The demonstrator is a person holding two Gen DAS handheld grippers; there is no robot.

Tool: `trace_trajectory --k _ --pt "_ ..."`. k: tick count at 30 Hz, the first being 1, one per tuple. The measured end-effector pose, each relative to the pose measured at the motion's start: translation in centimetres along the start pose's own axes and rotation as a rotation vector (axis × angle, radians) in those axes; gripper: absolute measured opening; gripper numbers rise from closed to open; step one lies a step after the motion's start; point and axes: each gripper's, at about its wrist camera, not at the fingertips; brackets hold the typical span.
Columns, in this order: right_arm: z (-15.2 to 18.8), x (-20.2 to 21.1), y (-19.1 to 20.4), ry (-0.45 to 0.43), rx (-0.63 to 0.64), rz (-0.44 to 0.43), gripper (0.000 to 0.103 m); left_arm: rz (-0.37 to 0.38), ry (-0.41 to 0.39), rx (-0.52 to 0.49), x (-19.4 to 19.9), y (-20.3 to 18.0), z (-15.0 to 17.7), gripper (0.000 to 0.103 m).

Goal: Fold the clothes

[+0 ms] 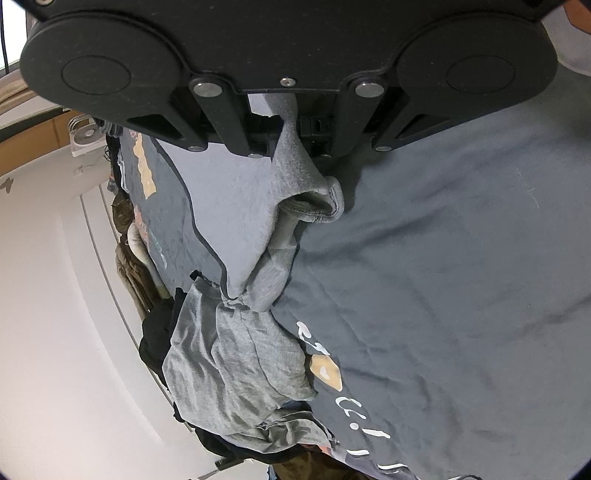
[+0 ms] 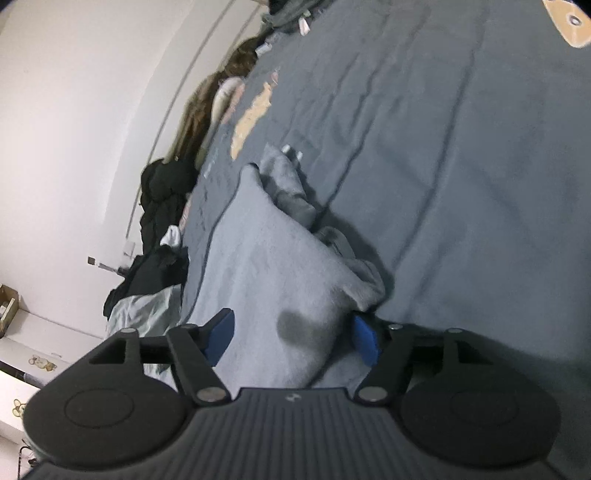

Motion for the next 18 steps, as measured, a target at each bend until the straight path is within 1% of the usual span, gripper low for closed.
trace_trajectory --k 3,7,9,11,12,14,15,16,18 --pt "-0.2 -0.7 0.1 -0.021 0.024 -0.01 0.071 -0.005 0.009 0.003 -0.3 0.0 0.0 0.005" --pt "-1.0 -1.1 -0.3 -0.044 -0.011 -0.011 0.071 -0.016 0.029 0.001 -1.0 0.0 0.2 0.006" --pt "-1.2 -1.2 -0.6 -0.06 -0.036 -0.012 0.071 -0.012 0.041 -0.006 -1.5 0.1 0.3 0.006" --pt "-1.2 -1.1 -0.5 -0.07 -0.035 -0.01 0.07 -0.006 0.052 -0.013 -2.1 0.1 0.3 0.006" --pt "-1.1 -1.1 -0.5 -0.071 -0.024 -0.003 0.065 0.001 0.049 -0.017 -2.3 0.2 0.3 0.006" --pt "-1.0 -1.0 -0.5 -0.079 -0.023 0.015 0.043 0.01 0.034 -0.022 -2.4 0.2 0.4 0.006" --pt "-1.0 -0.9 -0.7 -0.085 -0.034 0.023 0.017 0.014 0.024 -0.024 -2.3 0.3 0.5 0.005" --pt "-1.0 -0.8 -1.0 -0.087 -0.058 0.022 0.013 0.018 0.014 -0.025 -2.1 0.3 0.5 0.005" --pt "-0.8 -0.4 -0.9 -0.097 -0.076 0.01 0.011 0.03 0.001 -0.014 -1.3 0.2 0.4 0.005"
Point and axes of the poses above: each gripper's, at about its wrist camera, not at the fingertips, and x roughly against the way its jaws point, y to its left, z to its underside, and after that the axes turned 12 degrees about -z, right-handed
